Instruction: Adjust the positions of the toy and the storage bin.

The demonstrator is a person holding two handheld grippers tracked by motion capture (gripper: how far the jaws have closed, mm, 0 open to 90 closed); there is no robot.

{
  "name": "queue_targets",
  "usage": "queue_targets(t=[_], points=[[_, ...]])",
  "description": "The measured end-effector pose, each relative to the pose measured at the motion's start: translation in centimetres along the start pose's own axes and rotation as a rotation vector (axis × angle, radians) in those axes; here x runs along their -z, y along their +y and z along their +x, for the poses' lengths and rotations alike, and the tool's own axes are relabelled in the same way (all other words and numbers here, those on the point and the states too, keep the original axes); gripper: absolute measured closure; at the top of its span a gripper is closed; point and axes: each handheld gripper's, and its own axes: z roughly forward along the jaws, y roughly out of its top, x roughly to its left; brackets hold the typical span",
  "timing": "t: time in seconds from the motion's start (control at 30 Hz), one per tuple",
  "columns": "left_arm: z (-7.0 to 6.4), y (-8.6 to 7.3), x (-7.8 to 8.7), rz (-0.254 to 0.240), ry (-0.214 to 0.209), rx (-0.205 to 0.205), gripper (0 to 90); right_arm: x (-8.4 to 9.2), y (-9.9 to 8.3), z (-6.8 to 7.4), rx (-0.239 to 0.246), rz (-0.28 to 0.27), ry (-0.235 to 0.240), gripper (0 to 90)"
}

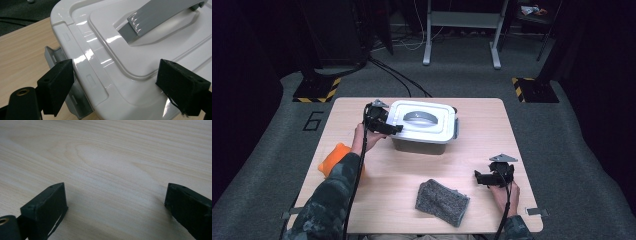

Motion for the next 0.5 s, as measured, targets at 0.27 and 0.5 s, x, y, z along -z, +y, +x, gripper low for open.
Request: queue_targets(t=[0.27, 0.5], points=[[-0.7, 0.6, -0.7, 0.006, -0.020, -0.007, 14.0, 0.0, 0.0, 0.0, 0.001, 0.000, 0.001, 3.1], [-1.1, 0.8, -1.2, -0.025, 0.002, -0.005, 12.2, 0.0, 0.0, 0.0, -0.004, 0.002, 0.001, 3.0]])
